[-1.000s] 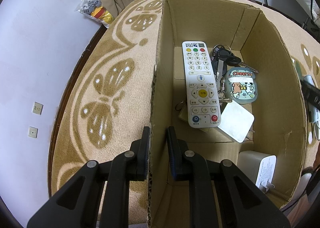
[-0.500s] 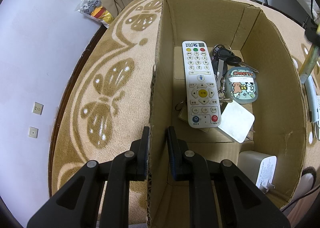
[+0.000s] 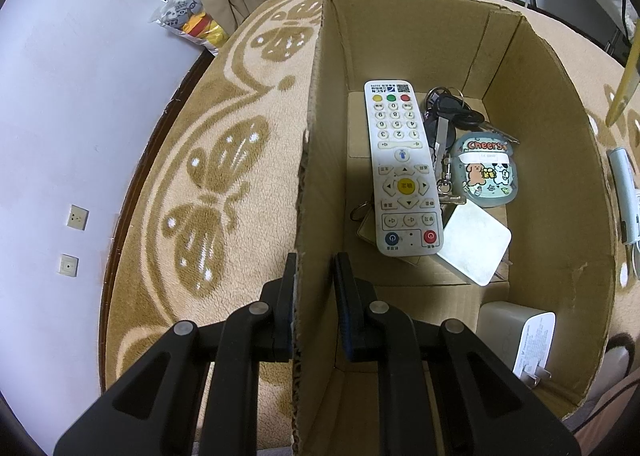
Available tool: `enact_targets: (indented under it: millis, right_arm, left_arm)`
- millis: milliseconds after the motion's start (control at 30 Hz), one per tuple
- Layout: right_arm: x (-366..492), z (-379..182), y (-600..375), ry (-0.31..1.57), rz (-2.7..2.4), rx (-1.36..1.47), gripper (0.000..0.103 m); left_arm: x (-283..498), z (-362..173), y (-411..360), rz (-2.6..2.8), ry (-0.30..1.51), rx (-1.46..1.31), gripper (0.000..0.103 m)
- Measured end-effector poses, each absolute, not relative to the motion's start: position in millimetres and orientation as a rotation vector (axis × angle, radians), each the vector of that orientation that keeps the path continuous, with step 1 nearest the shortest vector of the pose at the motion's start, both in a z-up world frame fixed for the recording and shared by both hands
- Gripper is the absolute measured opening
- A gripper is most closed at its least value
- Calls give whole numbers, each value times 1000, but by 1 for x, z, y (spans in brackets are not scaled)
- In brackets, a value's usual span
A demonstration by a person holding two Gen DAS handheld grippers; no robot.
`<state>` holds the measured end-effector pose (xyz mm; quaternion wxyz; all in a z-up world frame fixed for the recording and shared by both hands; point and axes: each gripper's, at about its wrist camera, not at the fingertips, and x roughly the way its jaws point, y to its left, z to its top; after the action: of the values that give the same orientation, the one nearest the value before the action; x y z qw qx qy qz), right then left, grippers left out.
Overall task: Organize rigid objects
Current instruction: 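Carry the green Pochacco board into the box and release it with the right gripper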
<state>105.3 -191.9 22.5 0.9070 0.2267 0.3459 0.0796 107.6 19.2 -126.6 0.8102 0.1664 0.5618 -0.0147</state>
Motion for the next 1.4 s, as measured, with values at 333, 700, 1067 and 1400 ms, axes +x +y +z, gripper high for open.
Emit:
enact_targets:
  millis: [333,700,1067,1400]
  right_arm:
    - [119,-12,-142,839,261,428,56]
    - [128,-58,-132,902,272,408,57]
    - [129,-44,-142,848,236,404,72]
    - [108,-33,-172,824,115,336,86]
  left_arm:
    - [107,-128,19,-32,1204,351,16]
    - [106,-129,21,-34,1205,353,15]
    - [107,-130,18,-29,1204,370,16]
    - [110,-129,18,-28,1206,367,17]
